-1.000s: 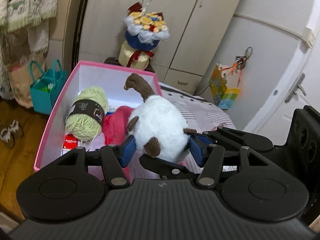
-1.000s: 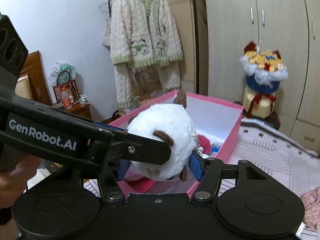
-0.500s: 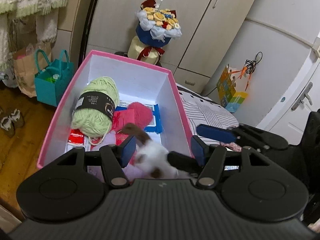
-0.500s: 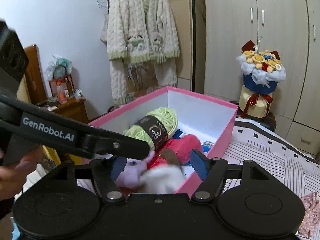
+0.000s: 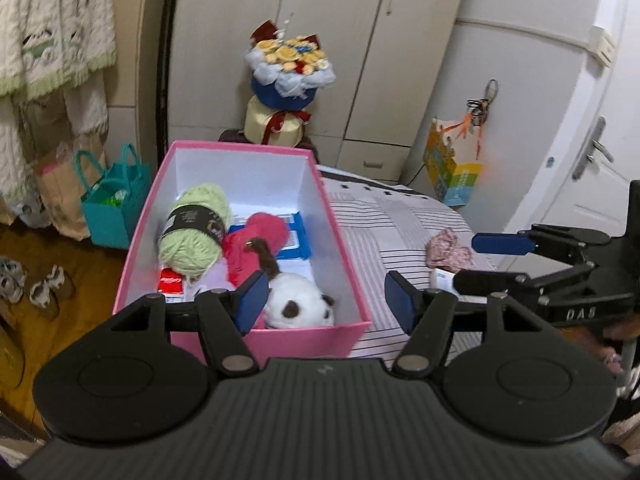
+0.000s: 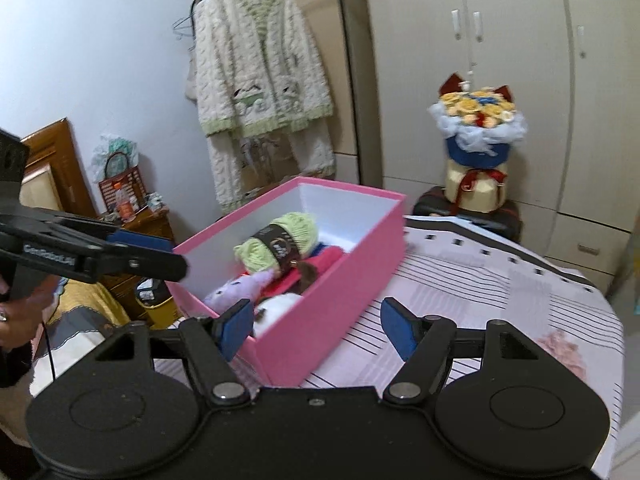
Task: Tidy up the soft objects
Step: 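Move both tools back toward the white packet and pink pouch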
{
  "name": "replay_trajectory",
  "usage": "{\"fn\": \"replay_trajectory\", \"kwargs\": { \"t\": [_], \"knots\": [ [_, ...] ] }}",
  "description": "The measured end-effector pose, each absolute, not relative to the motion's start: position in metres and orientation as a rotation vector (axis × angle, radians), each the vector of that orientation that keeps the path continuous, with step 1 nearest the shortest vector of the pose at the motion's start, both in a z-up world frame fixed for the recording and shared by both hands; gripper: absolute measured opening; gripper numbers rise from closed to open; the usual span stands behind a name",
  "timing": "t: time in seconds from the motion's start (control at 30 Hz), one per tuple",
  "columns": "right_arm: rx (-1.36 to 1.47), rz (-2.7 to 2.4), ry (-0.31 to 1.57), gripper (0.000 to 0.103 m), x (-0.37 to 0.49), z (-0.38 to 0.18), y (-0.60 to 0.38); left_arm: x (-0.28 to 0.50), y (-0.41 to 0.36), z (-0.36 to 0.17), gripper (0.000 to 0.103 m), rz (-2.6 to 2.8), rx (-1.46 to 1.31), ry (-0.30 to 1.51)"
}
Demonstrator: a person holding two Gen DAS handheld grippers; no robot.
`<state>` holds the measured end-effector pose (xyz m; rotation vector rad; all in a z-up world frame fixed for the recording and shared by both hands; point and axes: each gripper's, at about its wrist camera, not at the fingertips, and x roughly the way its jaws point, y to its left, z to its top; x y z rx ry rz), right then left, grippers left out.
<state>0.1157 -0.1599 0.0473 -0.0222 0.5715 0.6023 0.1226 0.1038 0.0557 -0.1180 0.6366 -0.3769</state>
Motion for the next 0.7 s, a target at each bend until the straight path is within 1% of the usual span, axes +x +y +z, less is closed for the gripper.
{"fn": "replay_trajectory", "kwargs": {
  "t": [0.33, 0.57, 0.7],
  "knots": [
    [0.016, 0.472, 0.523, 0.075, 0.094, 0.04, -0.236, 0.112, 0.044, 0.058, 0.064, -0.528, -0.045, 0.648],
    [0.047, 0.4, 0.504, 0.075, 0.095, 0.017, -0.281, 0.127, -0.011, 0.038, 0.064, -0.632, -0.011, 0.666],
    [0.048, 0.366, 0.53, 0.075, 0.109, 0.0, -0.297, 0.134, -0.039, 0.021, 0.064, -0.651, 0.01, 0.656]
  ]
}}
